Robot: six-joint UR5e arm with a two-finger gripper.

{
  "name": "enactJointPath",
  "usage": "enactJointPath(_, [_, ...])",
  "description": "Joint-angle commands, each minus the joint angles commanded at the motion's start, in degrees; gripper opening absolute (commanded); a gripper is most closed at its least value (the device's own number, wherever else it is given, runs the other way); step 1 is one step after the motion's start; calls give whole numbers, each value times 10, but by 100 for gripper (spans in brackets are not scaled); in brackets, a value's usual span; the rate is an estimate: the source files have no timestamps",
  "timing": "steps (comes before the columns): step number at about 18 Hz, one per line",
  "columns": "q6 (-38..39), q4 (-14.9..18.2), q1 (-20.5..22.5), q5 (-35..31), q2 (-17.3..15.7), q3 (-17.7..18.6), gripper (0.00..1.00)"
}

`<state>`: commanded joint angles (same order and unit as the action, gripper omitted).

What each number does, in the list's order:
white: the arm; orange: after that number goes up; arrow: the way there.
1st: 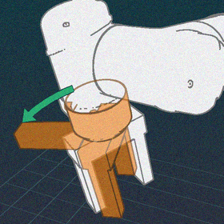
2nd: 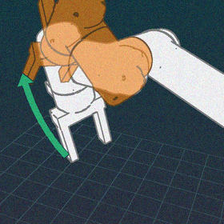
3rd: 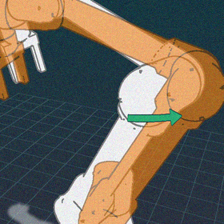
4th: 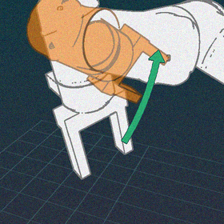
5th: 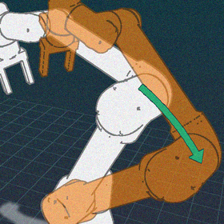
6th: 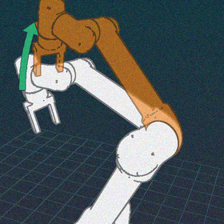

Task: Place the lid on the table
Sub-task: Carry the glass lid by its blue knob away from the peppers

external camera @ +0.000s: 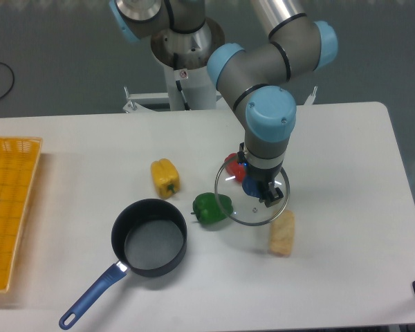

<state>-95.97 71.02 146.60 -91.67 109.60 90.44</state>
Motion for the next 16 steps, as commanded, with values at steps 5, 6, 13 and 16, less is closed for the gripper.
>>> enactJointPath(5, [-14,-5,14,3,1,-1,63])
enactJointPath(6, [-28,-6,18,3,3,-1,63])
enactJointPath(13, [-107,-27,69,11,15,-6,63])
enactJointPath(16, [-137,-40,88,18,25,-9,63])
